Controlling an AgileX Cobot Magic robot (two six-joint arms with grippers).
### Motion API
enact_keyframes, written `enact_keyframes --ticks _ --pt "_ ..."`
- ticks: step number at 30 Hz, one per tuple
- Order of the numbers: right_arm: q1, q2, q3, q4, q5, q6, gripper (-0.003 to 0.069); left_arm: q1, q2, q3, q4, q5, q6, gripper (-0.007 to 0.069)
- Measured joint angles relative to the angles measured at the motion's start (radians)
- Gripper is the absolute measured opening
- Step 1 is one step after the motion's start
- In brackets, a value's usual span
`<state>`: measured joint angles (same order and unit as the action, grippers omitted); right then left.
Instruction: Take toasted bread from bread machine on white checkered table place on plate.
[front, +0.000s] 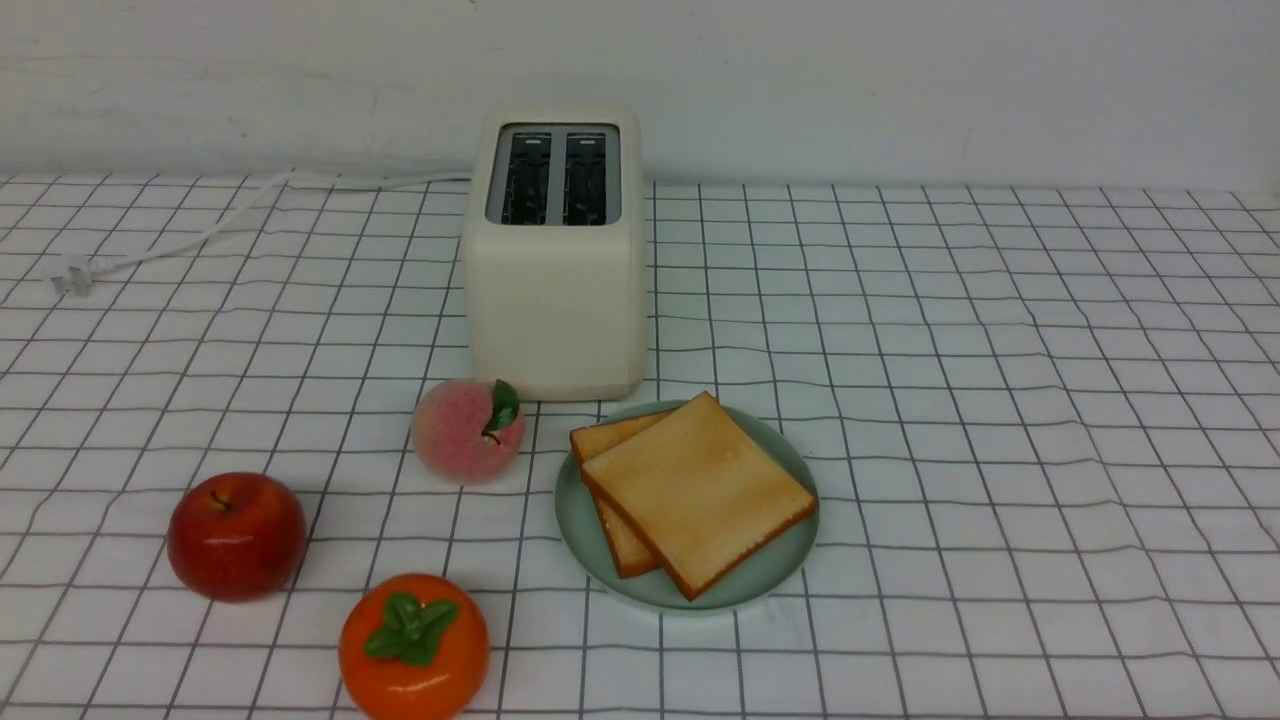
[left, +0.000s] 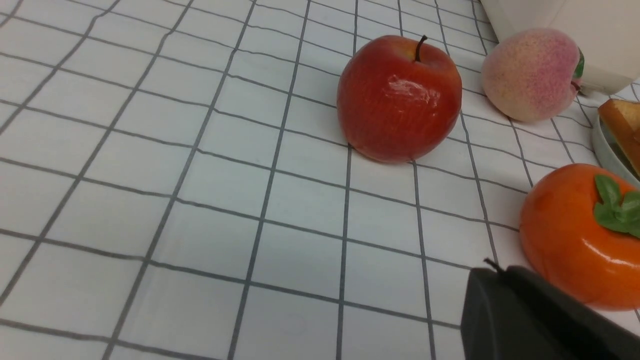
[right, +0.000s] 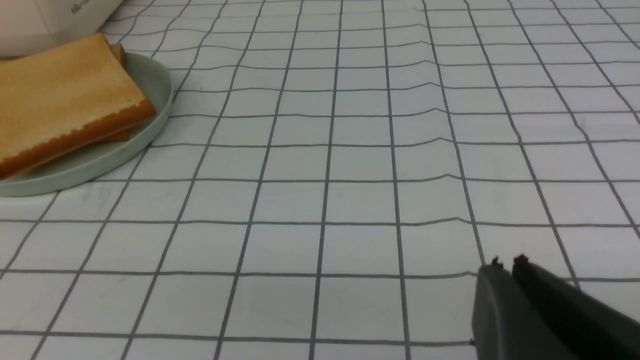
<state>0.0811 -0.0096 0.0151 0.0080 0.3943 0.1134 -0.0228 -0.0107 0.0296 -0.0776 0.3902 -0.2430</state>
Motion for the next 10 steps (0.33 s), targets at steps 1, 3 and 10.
enact_keyframes --ticks 1,3,10 --pt "0.0 0.0 0.0 0.0 0.0 0.0 0.0035 0.0 0.0 0.0 0.0 0.0 0.0 0.0" --pt "0.0 0.0 0.0 0.0 0.0 0.0 0.0035 0.0 0.0 0.0 0.0 0.0 0.0 0.0002" --pt "0.0 0.0 0.0 0.0 0.0 0.0 0.0038 0.0 0.0 0.0 0.0 0.0 0.001 0.0006"
